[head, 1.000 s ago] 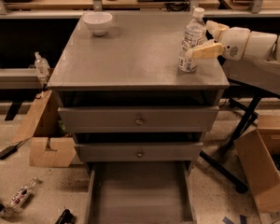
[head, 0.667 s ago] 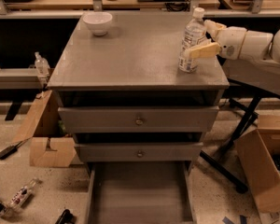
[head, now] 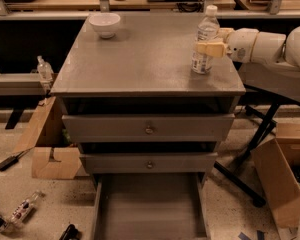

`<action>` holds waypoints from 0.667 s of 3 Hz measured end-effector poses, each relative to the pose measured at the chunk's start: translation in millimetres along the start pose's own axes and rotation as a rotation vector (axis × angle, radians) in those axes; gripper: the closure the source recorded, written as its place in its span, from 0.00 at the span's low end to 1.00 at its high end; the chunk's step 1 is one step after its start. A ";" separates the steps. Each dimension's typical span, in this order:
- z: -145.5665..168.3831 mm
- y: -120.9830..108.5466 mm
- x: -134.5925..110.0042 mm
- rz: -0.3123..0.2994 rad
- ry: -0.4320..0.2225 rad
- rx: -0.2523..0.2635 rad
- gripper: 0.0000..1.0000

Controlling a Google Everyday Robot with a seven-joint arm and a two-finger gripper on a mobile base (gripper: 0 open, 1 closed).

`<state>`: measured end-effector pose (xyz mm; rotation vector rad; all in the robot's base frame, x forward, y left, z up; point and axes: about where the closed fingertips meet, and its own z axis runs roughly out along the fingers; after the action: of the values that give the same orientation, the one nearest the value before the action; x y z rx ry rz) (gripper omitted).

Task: Place blue plastic bottle into bottom drawer

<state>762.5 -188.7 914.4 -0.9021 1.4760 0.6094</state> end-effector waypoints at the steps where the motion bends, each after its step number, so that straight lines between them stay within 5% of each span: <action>1: 3.1 1.4 0.0 0.001 -0.001 -0.005 0.73; 2: 6.4 2.9 0.1 0.002 -0.002 -0.010 0.96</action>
Offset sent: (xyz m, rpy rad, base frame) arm 0.0005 0.0030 -0.0005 0.0008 0.0009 0.0043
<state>763.8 -181.9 913.1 -0.9080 1.4735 0.6189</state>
